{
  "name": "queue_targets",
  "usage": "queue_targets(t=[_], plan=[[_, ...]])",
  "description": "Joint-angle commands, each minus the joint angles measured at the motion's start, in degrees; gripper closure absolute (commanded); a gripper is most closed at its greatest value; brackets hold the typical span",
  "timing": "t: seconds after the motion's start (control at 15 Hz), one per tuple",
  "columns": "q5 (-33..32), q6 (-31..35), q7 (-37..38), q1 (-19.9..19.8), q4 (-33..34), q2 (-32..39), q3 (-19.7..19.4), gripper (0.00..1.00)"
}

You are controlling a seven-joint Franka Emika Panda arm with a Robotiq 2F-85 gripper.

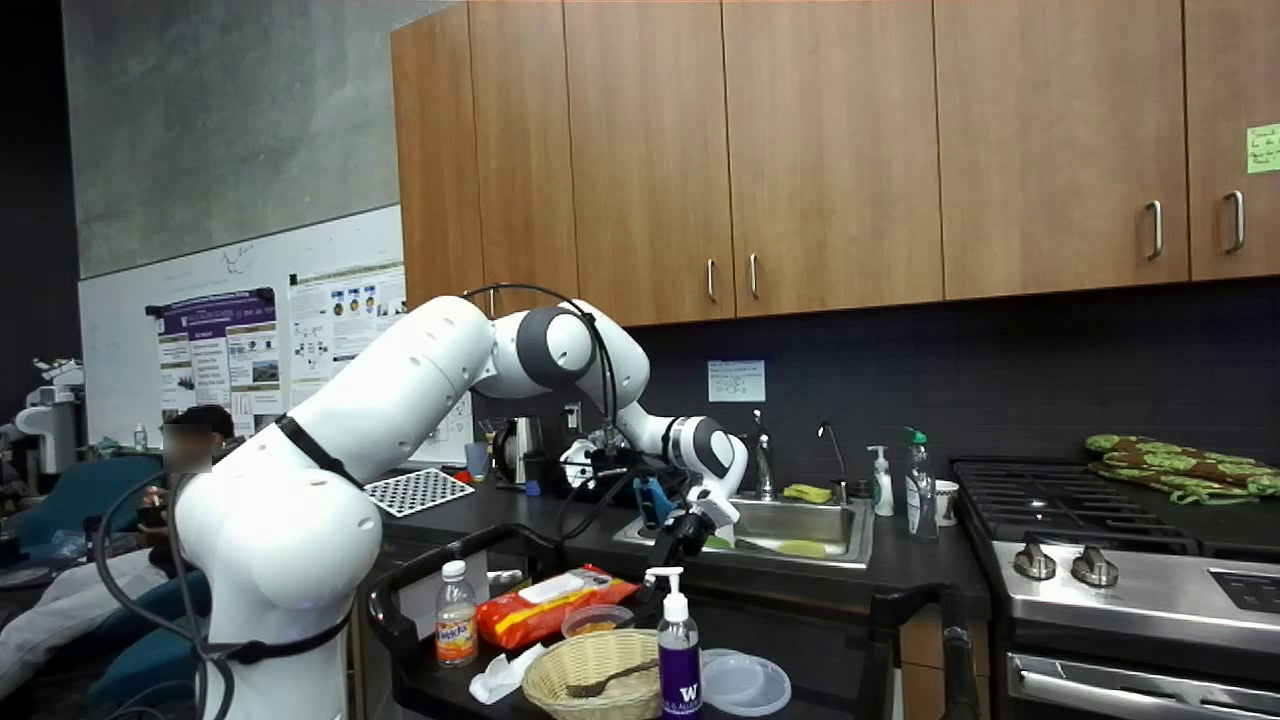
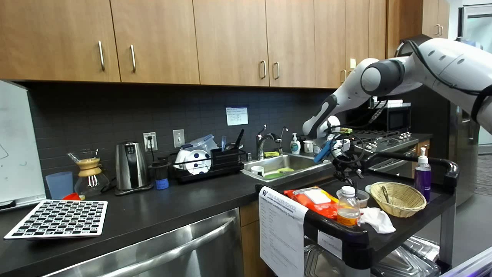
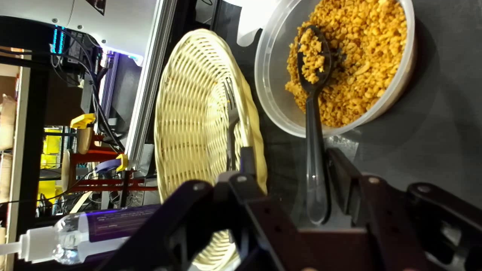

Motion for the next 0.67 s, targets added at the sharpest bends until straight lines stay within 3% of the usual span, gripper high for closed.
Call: queue_targets(t=[0.0,0.13,0.27,0.47,0.6], plan=[[1.55,-1.36,0.96,-0.12,0.73,0.29,-0.06,0.42],[2.07,-1.32,0.86,-0.19,0.78,0.55,0.00,0.38],[2.55,-1.25,0.74,-0.22,0.85,0.93,0.03,0.45],[3.07,-1.26,0.64,-0.27,0.81,1.44,0.00,0.45],[3.13,-1.33,0.59,-0.26,0.87,1.70,-0.05,0.63]])
